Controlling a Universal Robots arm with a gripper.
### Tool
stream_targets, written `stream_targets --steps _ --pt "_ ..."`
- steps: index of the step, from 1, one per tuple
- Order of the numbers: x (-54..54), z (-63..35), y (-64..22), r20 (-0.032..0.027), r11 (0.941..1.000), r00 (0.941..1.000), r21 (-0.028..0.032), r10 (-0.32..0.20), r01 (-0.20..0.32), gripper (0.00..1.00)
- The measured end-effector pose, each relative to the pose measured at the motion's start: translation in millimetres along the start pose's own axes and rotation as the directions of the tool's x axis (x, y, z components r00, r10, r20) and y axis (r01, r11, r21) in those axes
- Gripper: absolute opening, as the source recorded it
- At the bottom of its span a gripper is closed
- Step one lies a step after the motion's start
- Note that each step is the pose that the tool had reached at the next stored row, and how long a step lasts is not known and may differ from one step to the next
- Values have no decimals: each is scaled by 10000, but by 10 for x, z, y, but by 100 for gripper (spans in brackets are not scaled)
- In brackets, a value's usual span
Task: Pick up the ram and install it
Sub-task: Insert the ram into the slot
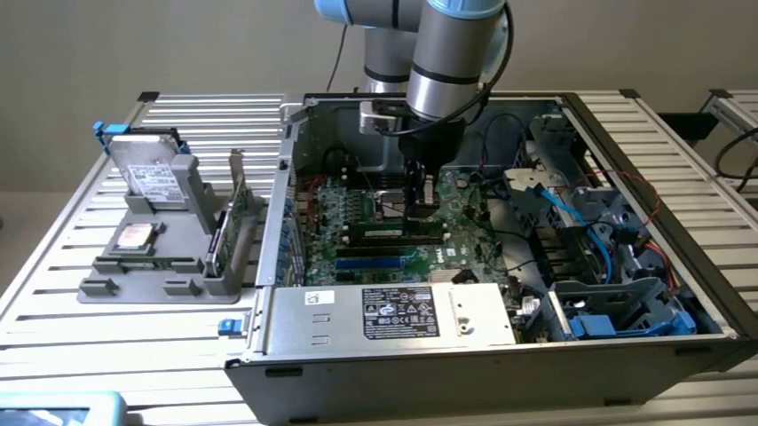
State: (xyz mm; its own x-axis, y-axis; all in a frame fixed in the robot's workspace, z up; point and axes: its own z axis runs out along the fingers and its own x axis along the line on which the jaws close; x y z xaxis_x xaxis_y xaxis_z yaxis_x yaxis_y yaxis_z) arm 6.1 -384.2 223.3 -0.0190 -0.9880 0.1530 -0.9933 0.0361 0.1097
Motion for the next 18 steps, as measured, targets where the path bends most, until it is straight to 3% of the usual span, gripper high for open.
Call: stream_targets --steps 4,5,14,18 --pt "0 2 0 0 10000 10000 4 1 -1 14" --pt "0 2 0 0 10000 10000 6 1 -1 20" --pt "2 -16 2 4 10000 10000 45 6 -6 20" --pt "3 -16 2 5 9999 10000 103 16 -16 20"
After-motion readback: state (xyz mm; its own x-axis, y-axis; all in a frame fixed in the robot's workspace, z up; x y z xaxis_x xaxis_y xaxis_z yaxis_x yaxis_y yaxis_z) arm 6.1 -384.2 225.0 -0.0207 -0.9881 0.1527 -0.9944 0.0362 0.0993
